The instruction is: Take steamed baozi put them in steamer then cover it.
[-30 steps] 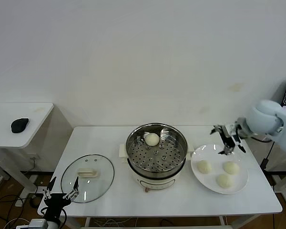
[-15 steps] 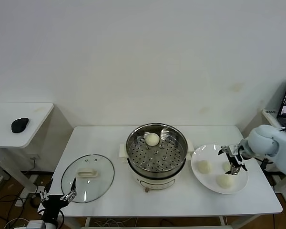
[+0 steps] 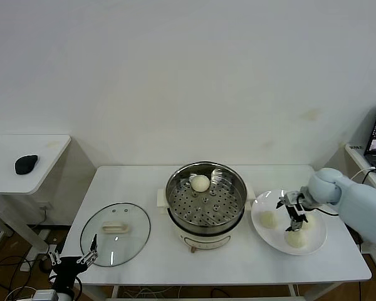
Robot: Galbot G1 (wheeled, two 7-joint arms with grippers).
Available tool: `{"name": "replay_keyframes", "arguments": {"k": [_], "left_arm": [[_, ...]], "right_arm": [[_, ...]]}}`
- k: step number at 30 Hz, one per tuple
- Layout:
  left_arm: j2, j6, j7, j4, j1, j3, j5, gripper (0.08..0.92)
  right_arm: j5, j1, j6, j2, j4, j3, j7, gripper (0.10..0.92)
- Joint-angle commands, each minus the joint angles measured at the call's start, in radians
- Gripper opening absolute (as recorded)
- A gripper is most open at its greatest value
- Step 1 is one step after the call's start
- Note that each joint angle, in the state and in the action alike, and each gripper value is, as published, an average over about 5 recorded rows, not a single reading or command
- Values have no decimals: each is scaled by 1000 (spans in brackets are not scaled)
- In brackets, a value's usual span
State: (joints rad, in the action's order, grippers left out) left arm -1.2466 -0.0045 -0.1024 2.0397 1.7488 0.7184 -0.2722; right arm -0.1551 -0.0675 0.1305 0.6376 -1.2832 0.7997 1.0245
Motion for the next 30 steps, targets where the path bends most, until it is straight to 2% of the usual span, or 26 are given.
{"name": "replay_keyframes", "arguments": {"k": [1, 15, 20, 26, 30], "left_arm": [[0, -1, 1, 1, 0, 0, 0, 823], [-1, -3, 1, -6, -5, -2, 1, 823], [-3, -3, 0, -4, -3, 0, 1, 823], [-5, -2, 0, 4, 0, 1, 0, 823], [-4, -1, 0, 9, 0, -1, 1, 823]], "right_arm": [[-27, -27, -12, 97, 97, -19, -10, 823], [-53, -35, -3, 118, 117, -35, -25, 809], [-57, -36, -3, 114, 115, -42, -14, 748], [-45, -23, 0, 88, 87, -45, 7, 623], [2, 31, 32, 18, 7, -23, 28, 602]]}}
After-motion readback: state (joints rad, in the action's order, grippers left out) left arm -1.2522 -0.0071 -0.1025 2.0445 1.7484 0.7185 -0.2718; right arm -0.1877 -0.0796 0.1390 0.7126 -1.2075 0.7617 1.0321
